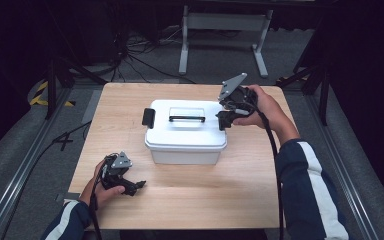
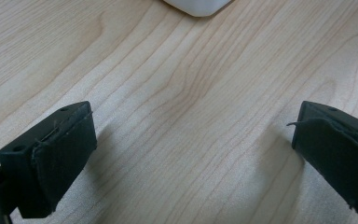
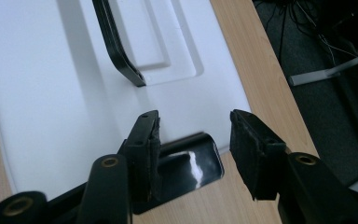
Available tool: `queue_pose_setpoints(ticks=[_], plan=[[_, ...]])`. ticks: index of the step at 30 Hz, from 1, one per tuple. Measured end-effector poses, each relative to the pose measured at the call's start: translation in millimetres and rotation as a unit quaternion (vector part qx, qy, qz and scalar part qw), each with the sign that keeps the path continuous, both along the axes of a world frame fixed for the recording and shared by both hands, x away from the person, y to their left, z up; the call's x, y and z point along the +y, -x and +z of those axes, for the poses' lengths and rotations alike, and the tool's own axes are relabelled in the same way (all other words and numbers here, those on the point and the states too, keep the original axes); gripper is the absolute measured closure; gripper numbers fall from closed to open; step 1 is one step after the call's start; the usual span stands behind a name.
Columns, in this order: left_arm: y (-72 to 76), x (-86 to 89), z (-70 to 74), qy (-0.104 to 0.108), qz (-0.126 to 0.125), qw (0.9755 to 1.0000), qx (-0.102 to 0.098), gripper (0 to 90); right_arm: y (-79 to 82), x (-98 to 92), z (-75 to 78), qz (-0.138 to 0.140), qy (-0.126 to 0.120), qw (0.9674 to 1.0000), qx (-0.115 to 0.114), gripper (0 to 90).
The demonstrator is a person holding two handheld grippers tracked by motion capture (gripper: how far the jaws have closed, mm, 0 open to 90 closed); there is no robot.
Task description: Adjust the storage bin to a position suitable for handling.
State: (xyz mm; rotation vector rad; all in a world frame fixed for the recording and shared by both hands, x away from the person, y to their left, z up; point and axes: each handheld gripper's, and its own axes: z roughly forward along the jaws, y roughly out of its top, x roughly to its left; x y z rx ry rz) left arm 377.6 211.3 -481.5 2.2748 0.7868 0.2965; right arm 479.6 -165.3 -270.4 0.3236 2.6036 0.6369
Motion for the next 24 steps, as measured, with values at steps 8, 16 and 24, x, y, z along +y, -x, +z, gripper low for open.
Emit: queue_pose_setpoints(ticks=[8,16,24], plan=[[0.0,0.2,0.1,-0.001,0.000,1.0000,0.000,0.2,-0.5,28.0,-1.9,0.031,0.023,0.9992,0.006,57.0],[0.0,0.4,0.1,-0.001,-0.001,1.0000,0.001,0.2,-2.5,32.3,-1.8,0.028,0.047,0.9984,0.008,57.5],[0.0,0.4,0.1,-0.001,-0.001,1.0000,0.001,0.2,2.2,41.0,-3.3,0.059,0.063,0.9960,0.022,56.8]])
